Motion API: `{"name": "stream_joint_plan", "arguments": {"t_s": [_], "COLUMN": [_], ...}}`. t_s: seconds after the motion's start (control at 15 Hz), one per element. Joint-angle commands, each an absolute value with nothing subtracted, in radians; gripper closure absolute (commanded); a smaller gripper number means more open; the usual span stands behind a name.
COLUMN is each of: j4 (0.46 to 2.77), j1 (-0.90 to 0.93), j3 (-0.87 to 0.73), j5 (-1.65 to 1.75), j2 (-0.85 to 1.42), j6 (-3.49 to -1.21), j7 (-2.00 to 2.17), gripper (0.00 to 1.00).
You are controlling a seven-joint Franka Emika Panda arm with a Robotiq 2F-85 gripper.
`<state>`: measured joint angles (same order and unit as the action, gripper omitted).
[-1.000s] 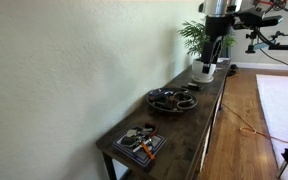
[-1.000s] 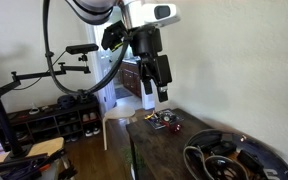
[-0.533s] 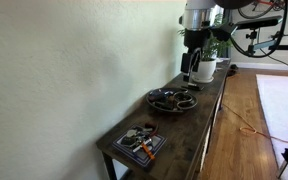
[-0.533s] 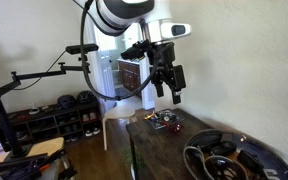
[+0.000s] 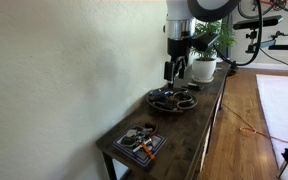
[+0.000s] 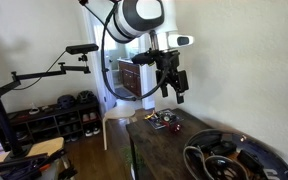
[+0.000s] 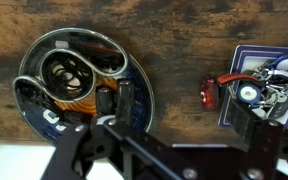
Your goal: Put the red object on the table on the object on the right
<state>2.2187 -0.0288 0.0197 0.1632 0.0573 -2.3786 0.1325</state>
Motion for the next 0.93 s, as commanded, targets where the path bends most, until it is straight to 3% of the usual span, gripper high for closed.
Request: {"name": "stream_joint_plan", "arguments": {"t_s": [0.0,0.87], "j4": [2.216,2.104], "j1": [-0.017,0.018], "j3": [0.007,0.013], "j5": [0.161,0.150], "j2": [0.059,0.230], "j6": [-2.377,-2.421], "j7": [0.131,0.151], "gripper": [0.00,0.00]}}
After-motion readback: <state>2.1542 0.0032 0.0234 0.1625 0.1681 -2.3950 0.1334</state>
